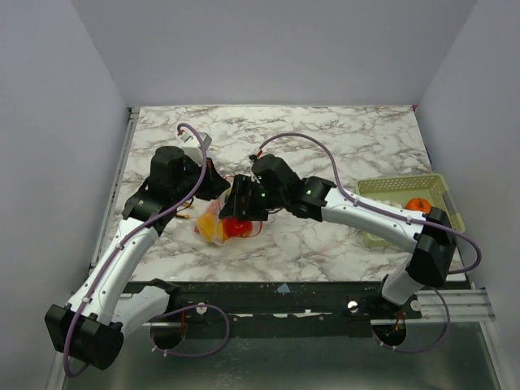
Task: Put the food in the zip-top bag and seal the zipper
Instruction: Place the fake vegetable in the zipper food storage bag.
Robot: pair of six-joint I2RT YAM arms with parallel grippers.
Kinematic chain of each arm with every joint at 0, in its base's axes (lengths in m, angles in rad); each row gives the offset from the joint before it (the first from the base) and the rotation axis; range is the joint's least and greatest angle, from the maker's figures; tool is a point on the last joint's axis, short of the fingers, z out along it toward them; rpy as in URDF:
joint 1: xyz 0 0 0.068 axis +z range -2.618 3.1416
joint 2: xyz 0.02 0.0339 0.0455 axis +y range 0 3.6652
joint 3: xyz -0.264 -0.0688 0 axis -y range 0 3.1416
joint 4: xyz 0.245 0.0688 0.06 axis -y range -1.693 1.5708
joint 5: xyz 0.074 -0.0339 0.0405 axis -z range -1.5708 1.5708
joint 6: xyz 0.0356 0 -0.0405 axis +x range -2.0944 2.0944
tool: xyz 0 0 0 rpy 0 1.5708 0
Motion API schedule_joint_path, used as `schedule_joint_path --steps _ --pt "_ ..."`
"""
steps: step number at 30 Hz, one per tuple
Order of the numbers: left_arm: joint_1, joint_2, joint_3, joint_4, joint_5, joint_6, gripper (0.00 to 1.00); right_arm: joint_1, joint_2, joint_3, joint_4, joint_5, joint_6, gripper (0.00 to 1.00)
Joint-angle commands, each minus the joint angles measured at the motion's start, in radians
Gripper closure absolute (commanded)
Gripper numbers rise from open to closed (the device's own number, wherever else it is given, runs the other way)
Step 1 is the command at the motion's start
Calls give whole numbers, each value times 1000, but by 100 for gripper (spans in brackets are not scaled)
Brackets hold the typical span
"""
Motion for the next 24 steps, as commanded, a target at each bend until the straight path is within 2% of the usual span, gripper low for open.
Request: schedule_joint_path --steps 1,6,9,17,19,20,21,22,23,24 --pt "-4 -9 -6 34 5 10 100 -5 -90 1 -133 106 -128 35" --pt "-4 16 12 15 23 10 100 -5 -185 -16 -218 226 -235 45" --pt "-4 2 3 24 19 12 100 -5 -172 17 -274 342 -269 46" --pt "-4 -7 3 23 7 28 100 -4 -6 109 -146 477 -294 48" --pt "-5 -10 0 25 3 39 100 -4 41 157 -153 534 -250 54" --pt "-5 -10 0 26 3 45 100 -4 60 179 -170 573 -227 62" --pt "-7 -11 -1 25 3 50 100 -4 77 209 -195 606 -192 72" --pt "-9 -9 -2 28 5 58 100 -4 90 236 -239 635 -151 91" --pt "-15 -7 1 18 5 64 100 -4 97 268 -280 652 -98 99" --pt "-22 -1 13 2 6 71 100 -4 97 288 -326 653 -42 100"
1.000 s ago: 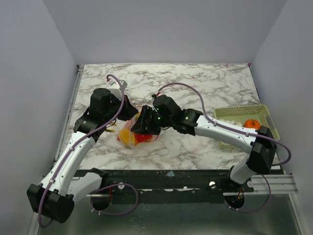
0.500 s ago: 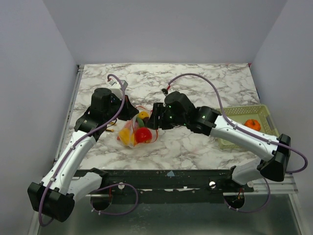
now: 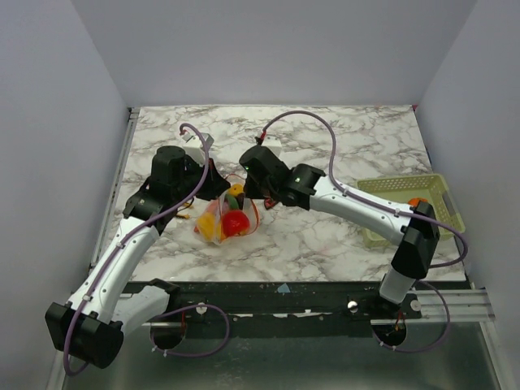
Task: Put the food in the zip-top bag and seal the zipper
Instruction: Place the fake vegetable in the zipper food storage bag, then zip the zipper food storage bag at the center of the board.
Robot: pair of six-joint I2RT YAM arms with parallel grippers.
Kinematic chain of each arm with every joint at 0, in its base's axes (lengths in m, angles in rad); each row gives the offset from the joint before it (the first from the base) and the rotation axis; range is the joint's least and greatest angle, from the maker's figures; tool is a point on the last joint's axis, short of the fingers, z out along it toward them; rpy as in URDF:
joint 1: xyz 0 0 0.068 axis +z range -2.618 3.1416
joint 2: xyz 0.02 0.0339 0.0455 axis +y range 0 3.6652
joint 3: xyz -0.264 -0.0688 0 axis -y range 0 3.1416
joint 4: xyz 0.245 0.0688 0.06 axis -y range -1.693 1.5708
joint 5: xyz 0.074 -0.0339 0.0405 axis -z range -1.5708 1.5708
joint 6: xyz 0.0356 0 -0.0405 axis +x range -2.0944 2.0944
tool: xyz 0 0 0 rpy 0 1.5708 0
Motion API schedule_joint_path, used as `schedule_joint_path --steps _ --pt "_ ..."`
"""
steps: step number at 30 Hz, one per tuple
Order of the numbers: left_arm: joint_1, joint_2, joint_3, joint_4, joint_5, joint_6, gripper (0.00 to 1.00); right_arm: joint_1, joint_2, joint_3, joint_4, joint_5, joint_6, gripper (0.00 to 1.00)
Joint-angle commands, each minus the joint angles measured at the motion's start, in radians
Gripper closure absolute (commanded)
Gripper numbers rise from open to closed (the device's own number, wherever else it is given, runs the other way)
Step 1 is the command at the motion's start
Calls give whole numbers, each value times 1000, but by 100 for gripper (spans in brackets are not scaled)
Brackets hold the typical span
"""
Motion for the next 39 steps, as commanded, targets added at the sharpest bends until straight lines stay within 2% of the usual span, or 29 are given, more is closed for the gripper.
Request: schedule_joint_path --steps 1,3,5,8,11,15,17,21,23,25,27,31,32,33,35,37,38,39 --pt "-24 -5 28 -27 18 45 100 -2 5 125 -148 124 216 100" --pt "-26 5 59 -86 71 30 100 -2 -28 133 -190 57 309 100" --pt "-27 -4 62 -114 124 6 93 -2 -82 97 -188 -9 409 100" --pt "-53 -36 41 -124 179 -5 75 -2 -188 -42 -97 -100 540 100" --pt "-121 -69 12 -103 215 19 56 -1 -250 -146 -36 -123 645 100" --pt "-287 -90 3 -107 36 81 29 -2 -256 -136 -65 -94 721 100" --pt "-339 -98 -6 -99 -57 101 19 -2 -254 -124 -65 -91 743 100" --pt "-435 -112 -39 -62 -276 177 14 -1 -256 -104 -68 -90 790 100" --pt "-467 -108 -46 -61 -417 207 16 -2 -266 -105 -69 -83 815 100" --pt "-475 -92 -38 -74 -493 221 20 -2 -282 -114 -59 -78 838 100" --pt "-482 -74 -32 -82 -548 225 30 -2 -296 -133 -37 -81 851 100" --pt "-482 -35 12 -138 -634 215 87 -3 -315 -167 12 -72 811 99" --pt "-482 -26 30 -163 -634 216 96 -11 -324 -177 51 -72 711 93" --pt "-480 -20 50 -190 -621 223 100 -27 -338 -197 98 -92 573 78" --pt "-480 -15 76 -227 -547 257 100 -77 -386 -250 201 -208 172 50" --pt "-474 -2 98 -275 -447 299 100 -123 -444 -268 157 -247 -80 26" --pt "-472 10 113 -302 -423 322 100 -135 -484 -287 151 -260 -185 17" --pt "-469 23 131 -334 -408 336 100 -150 -522 -301 143 -295 -318 13"
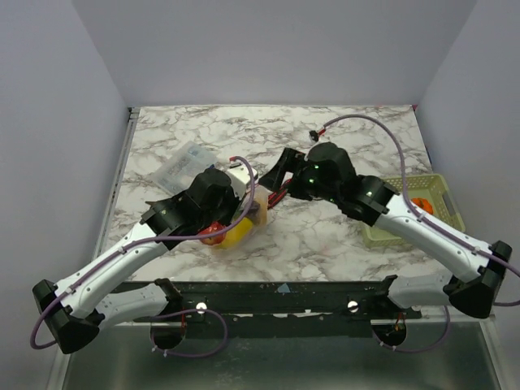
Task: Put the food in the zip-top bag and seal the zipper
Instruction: Zip the zipper food storage bag at the center of the board.
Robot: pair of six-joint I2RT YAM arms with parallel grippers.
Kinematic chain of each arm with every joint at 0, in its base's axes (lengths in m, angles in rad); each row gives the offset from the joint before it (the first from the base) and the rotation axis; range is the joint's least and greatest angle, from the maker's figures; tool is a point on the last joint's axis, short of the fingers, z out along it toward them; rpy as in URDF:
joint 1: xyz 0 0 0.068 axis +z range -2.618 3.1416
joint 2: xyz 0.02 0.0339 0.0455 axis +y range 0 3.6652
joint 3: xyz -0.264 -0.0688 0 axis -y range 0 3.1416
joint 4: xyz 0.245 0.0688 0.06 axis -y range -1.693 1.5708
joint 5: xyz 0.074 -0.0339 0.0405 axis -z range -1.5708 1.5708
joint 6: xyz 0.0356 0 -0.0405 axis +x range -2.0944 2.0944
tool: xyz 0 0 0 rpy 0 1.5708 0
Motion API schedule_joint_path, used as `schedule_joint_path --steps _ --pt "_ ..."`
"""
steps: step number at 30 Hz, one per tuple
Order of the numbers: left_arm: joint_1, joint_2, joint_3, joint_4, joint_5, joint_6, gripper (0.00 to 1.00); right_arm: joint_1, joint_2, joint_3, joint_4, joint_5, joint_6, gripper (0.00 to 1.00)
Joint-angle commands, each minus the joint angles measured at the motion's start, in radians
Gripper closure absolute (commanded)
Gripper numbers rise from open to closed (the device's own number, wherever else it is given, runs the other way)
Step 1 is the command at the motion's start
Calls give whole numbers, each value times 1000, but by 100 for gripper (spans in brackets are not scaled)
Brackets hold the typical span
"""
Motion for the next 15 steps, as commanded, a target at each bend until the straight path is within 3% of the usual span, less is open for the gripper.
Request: schedule_joint_path --steps 1,6,9,11,15 --pt "12 37 97 -156 122 106 100 -70 -169 -56 35 -143 -694 10" --pt "24 42 235 -291 251 83 100 -177 -264 -142 63 -357 -943 6" --pt "24 59 160 -195 271 39 100 -327 -274 -227 185 -520 -914 6" --pt "24 148 63 -81 307 35 100 -342 -269 -275 281 -579 -867 6" --pt "20 323 183 -205 309 33 100 -342 -248 -336 350 -609 -828 8"
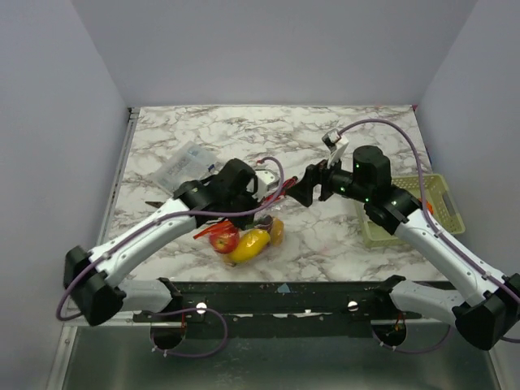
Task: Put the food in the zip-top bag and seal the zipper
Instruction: Zip the zipper food storage bag at the center of the board.
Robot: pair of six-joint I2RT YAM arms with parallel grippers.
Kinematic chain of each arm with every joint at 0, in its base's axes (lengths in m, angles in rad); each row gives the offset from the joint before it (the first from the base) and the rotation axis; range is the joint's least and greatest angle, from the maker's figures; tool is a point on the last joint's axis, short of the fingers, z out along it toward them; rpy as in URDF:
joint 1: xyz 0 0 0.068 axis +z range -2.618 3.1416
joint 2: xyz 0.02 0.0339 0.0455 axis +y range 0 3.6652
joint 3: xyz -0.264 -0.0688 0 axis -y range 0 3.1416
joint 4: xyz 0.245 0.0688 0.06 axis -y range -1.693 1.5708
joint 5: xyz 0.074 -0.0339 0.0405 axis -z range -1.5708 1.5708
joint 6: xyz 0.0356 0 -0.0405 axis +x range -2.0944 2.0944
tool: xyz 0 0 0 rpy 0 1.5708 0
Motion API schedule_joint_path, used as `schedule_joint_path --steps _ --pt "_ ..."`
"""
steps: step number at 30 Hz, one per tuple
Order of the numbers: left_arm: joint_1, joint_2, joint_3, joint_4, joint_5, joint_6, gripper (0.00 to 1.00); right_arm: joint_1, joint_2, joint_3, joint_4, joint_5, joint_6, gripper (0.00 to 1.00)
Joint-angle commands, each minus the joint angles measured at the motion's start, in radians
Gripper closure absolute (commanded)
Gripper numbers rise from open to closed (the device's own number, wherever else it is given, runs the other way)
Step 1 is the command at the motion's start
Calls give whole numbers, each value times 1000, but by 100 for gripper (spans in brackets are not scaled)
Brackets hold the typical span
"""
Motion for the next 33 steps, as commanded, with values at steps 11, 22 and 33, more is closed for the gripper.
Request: schedule_joint_path --steps 11,22,33 --pt "52 2 -85 156 92 -71 100 1 -87 -251 389 -322 -6 6" --pt "87 -204 -186 276 428 -50 100 -10 -101 -330 480 -431 -22 4" --pt "93 -210 -217 308 455 -47 100 -11 40 -285 557 -755 6 33"
